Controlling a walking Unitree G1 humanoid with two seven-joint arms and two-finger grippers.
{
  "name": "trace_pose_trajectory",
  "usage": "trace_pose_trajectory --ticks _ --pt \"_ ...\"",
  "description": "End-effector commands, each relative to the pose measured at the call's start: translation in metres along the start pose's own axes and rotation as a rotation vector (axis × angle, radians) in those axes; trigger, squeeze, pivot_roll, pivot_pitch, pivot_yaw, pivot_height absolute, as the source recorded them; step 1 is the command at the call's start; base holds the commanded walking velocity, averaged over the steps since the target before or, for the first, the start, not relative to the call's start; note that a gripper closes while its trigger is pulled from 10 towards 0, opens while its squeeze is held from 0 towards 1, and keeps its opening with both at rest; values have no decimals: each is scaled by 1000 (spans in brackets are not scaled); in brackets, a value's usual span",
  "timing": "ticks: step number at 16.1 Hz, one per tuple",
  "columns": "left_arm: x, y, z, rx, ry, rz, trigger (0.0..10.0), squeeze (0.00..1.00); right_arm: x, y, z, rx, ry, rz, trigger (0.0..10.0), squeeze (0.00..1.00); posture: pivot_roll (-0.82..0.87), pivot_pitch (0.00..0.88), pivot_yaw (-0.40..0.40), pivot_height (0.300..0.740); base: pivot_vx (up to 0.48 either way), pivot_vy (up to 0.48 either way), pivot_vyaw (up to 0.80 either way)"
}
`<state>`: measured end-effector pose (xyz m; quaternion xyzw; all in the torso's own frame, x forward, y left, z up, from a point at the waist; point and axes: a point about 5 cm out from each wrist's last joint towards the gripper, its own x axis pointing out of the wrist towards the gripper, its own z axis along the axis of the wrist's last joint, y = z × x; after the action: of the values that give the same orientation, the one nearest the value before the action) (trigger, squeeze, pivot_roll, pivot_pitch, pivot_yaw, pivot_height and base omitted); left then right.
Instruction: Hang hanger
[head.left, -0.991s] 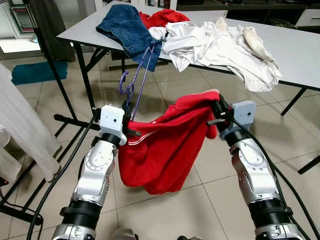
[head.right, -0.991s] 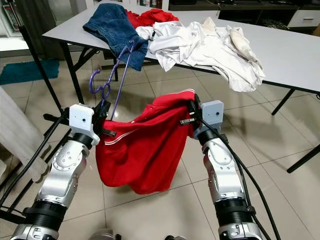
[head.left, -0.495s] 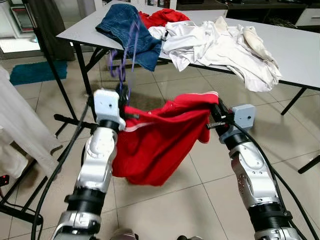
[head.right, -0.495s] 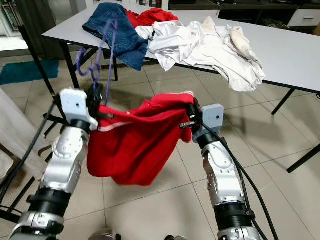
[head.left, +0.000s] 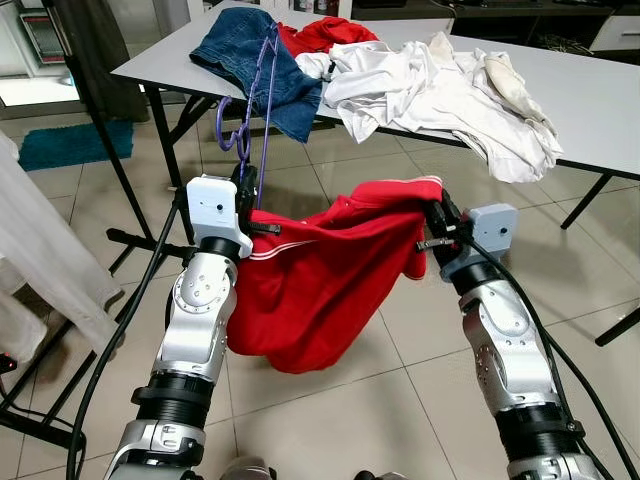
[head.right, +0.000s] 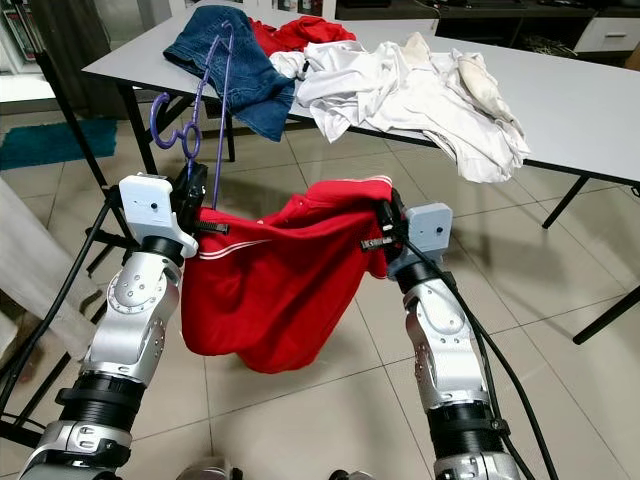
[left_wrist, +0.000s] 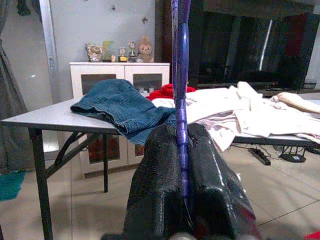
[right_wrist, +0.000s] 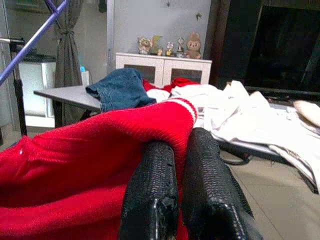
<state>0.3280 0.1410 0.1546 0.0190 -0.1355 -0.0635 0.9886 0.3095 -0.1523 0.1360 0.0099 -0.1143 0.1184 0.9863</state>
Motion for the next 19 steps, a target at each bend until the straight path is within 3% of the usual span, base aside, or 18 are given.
trace_pose_trajectory --ticks 1,19 --pt "4 2 5 7 -16 2 10000 0 6 -6 12 -3 -54 -31 0 0 236 16 -20 740 300 0 0" --pt "4 2 4 16 -15 -11 10000 0 10 -9 11 18 -50 -52 0 0 241 10 -12 740 460 0 0"
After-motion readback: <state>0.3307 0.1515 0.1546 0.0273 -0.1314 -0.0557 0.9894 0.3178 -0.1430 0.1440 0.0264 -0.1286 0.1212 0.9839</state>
